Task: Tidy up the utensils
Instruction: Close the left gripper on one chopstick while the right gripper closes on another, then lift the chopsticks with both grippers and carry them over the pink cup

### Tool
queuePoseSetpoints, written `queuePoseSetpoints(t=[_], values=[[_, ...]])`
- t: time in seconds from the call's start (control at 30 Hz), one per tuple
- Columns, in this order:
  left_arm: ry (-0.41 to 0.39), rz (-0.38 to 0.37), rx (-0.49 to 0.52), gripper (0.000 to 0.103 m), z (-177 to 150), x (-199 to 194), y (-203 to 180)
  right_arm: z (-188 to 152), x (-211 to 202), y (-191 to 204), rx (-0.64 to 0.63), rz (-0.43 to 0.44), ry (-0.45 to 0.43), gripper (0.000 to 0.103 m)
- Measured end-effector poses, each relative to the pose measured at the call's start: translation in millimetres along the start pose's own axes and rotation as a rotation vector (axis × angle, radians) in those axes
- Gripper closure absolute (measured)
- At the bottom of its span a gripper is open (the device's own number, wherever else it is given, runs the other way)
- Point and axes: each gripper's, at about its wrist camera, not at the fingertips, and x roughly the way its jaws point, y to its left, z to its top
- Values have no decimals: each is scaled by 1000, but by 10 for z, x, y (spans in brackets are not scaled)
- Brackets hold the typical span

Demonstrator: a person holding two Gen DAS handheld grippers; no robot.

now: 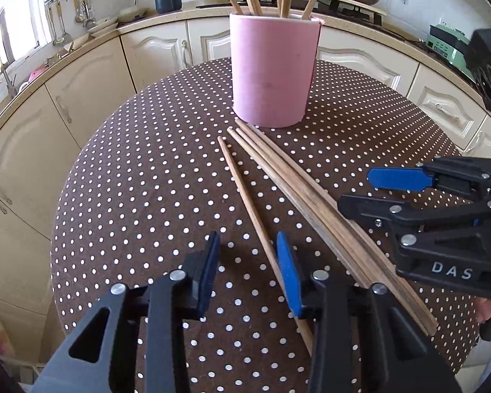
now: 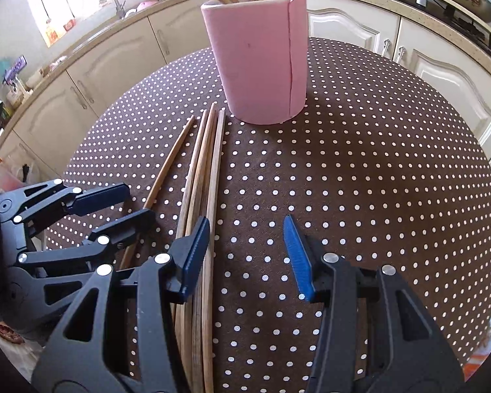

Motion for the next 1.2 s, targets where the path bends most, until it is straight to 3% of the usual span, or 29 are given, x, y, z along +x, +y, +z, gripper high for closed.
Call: queuePoseSetpoints(t=[0.37,0.53,0.7,0.87,1.07,1.2], values=[[0,-8,10,67,-52,-55,191,357,193,261,-21,-43,98,57],[16,-9,7,68,15,-31,211,467,244,373,-49,-42,135,69],[33,-6,3,68,123,19,227,542,288,403,-49,-24,164,71],[43,8,-6,72,189,66,234,624,322,448,-74,-35,196,73],[58,13,-35,86,252,99,323,711,356,637,-117,-48,240,80],[77,15,-48,88,290,133,347,771,460,764,-157,-86,276,93]])
